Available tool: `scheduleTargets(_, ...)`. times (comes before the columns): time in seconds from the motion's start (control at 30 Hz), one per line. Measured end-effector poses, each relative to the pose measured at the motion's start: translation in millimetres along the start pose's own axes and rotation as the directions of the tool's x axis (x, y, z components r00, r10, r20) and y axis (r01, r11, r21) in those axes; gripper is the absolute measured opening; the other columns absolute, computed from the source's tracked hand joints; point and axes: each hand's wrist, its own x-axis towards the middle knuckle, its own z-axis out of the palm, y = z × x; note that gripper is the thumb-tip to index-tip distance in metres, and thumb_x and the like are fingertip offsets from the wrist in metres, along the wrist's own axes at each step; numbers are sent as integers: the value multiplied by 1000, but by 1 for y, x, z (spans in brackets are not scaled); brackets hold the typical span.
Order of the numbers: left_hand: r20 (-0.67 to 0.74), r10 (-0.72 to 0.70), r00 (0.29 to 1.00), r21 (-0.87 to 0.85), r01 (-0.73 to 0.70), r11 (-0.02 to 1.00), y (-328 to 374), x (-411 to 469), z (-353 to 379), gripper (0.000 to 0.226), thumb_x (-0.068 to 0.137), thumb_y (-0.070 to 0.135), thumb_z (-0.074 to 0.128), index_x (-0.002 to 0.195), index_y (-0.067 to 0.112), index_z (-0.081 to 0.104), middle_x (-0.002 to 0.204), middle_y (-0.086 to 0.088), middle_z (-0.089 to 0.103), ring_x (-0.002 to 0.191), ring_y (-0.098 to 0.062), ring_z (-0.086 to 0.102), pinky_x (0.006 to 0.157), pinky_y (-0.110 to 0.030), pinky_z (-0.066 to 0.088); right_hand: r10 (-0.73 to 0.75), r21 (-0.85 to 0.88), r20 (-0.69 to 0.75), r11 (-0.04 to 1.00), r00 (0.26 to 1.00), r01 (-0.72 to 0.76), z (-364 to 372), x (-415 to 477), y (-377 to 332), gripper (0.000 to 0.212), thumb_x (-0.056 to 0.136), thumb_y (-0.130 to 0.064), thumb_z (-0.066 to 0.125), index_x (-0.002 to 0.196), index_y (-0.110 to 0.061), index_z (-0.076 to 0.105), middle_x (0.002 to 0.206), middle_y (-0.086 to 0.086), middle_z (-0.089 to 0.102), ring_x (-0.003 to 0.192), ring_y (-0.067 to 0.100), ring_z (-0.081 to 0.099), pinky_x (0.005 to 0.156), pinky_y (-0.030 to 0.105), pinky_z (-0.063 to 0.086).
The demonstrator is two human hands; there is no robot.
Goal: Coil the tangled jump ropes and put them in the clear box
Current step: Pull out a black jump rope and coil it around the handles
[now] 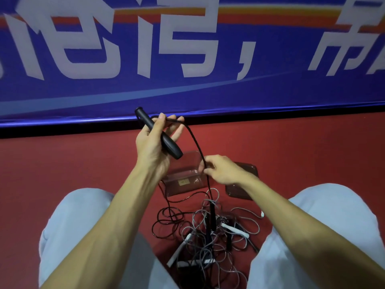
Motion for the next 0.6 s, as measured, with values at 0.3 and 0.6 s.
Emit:
scheduleTargets(0.3, -68, -81, 994, 319, 99, 943, -22, 5, -13, 4, 98, 8, 54, 96, 7, 57, 103, -16, 69, 91, -25, 69, 79, -32, 60, 227, 503, -463, 863, 857, 43, -12, 2, -6, 24, 88, 6, 51, 86, -17, 59, 75, 5, 72, 71, 18, 72, 67, 35, 58)
scheduleTargets(0.6, 215, -349, 912, 828, 19, 560, -66, -15, -18, 12, 94, 8, 61, 104, 2, 64, 80, -1, 59, 66, -6, 54, 61, -16, 45, 108, 546, -706, 714, 700, 440, -33, -14, -32, 23, 87, 3, 61, 91, -19, 56, 75, 4, 70, 67, 20, 72, 53, 31, 58)
